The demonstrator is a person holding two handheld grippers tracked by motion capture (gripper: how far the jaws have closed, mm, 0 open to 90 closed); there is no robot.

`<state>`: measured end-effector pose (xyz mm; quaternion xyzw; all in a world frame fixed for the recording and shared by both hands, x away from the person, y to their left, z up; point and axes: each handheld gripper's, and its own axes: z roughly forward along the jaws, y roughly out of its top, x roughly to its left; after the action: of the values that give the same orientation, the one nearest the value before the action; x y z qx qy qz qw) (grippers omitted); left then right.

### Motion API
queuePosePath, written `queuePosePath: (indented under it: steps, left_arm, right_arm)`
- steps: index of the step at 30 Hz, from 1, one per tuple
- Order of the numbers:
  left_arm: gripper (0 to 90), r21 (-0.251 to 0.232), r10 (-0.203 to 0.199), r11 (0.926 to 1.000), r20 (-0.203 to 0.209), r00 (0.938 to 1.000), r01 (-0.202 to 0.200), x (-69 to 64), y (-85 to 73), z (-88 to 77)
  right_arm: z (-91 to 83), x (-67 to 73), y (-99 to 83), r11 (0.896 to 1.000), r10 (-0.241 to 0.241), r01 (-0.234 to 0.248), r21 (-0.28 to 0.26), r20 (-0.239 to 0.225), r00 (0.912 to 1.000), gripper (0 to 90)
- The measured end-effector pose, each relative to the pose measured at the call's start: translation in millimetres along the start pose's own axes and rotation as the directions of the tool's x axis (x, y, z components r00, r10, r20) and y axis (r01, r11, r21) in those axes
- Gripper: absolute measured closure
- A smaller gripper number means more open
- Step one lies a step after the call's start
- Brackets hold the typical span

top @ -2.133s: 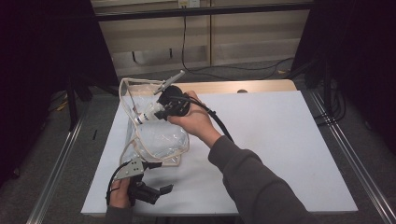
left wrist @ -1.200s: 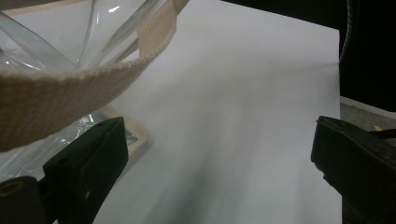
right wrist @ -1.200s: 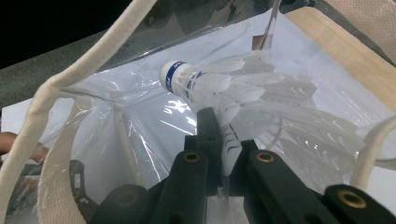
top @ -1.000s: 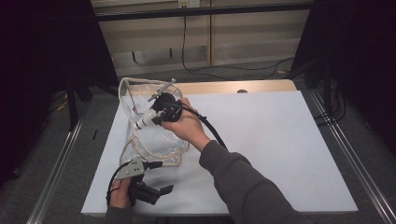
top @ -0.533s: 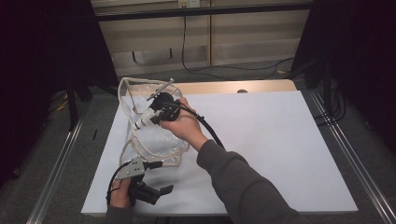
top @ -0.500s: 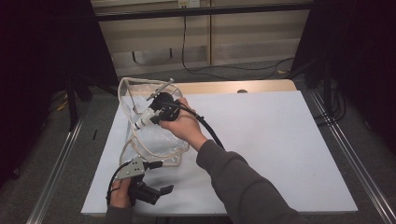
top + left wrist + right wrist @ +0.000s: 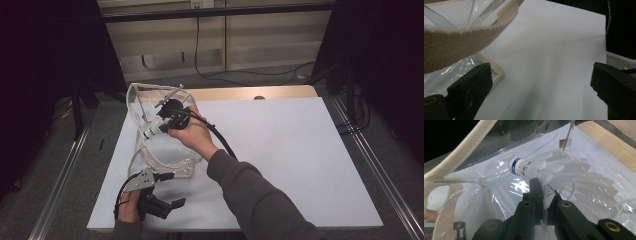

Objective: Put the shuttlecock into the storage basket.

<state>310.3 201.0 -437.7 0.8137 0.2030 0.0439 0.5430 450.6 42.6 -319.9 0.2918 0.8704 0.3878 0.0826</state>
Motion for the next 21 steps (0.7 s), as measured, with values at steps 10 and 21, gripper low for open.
queuePosePath:
  steps: [10, 21]
  left_arm:
    - [4.0, -0.001, 0.001, 1.0, 0.002, 1.0, -0.001, 0.3, 0.2, 0.5]
    - [4.0, 0.0, 0.002, 1.0, 0.004, 1.0, -0.002, 0.1, 0.3, 1.0]
  right_arm:
    - [1.8, 0.5, 3.3, 1.0, -0.003, 0.003, 0.008, -0.005, 1.0, 88.4]
    - [5.0, 3.3, 5.9, 1.0, -0.001, 0.001, -0.008, -0.003, 1.0, 88.4]
